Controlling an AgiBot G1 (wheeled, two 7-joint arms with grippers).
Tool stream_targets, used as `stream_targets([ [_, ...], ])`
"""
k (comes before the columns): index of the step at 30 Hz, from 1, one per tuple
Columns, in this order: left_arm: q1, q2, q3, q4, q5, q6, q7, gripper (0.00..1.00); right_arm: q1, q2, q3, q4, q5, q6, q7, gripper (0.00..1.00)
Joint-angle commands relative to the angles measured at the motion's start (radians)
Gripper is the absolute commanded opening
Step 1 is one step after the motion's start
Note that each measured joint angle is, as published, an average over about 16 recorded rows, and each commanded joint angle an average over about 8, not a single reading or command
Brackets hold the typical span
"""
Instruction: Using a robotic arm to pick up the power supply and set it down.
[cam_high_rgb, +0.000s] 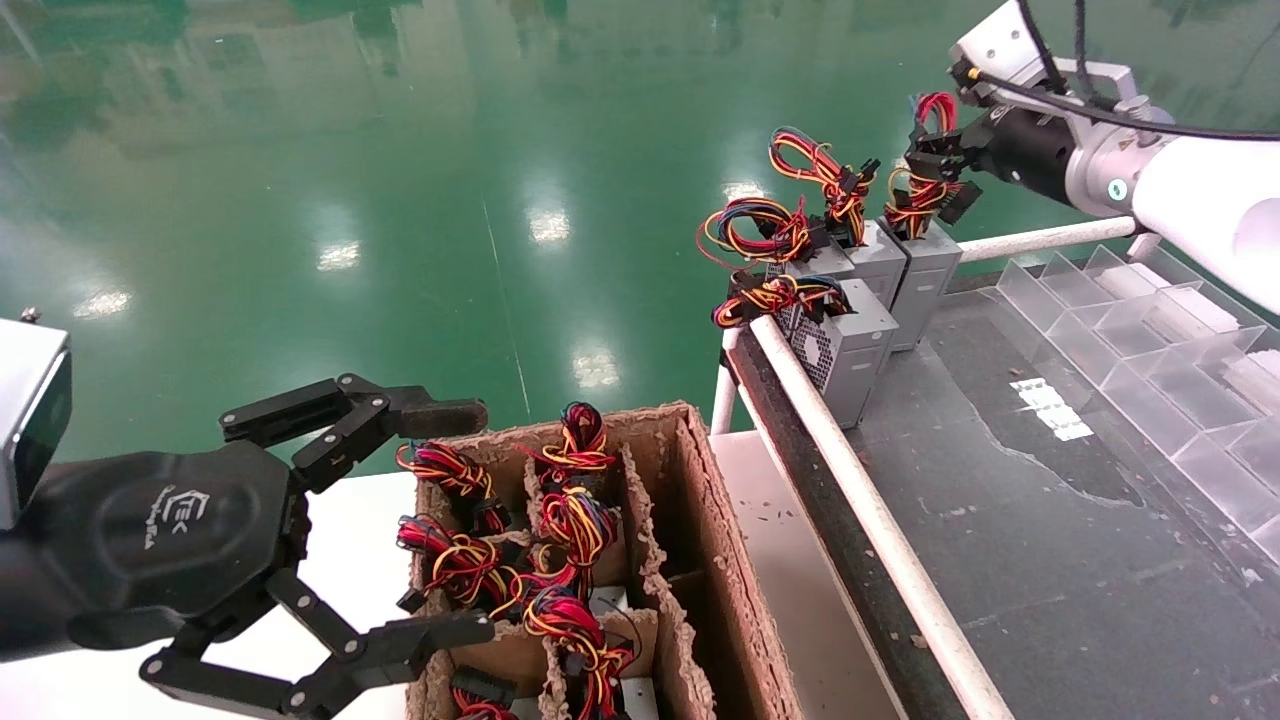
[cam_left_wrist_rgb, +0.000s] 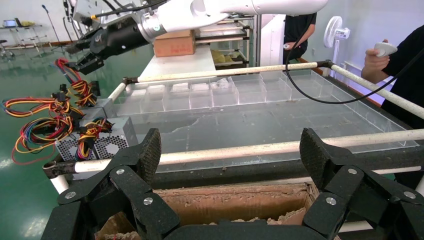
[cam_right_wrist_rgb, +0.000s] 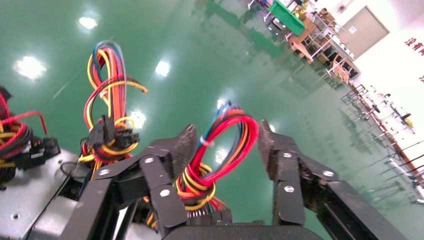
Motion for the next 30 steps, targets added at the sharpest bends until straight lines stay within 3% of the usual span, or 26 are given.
stream_targets([
  [1,0.000,0.000,0.000,0.000,0.000,0.000,0.000,1.00,0.003,0.003,0.002,0.001,0.002,-0.005,0.006,1.00],
  [14,0.000,0.000,0.000,0.000,0.000,0.000,0.000,1.00,0.045,0.090,0.161,0.080,0.219,-0.107,0.087,1.00],
  [30,0.000,0.000,0.000,0.001,0.000,0.000,0.000,1.00,-0.175,0.233,0.273,0.388,0.235,-0.340,0.221,1.00],
])
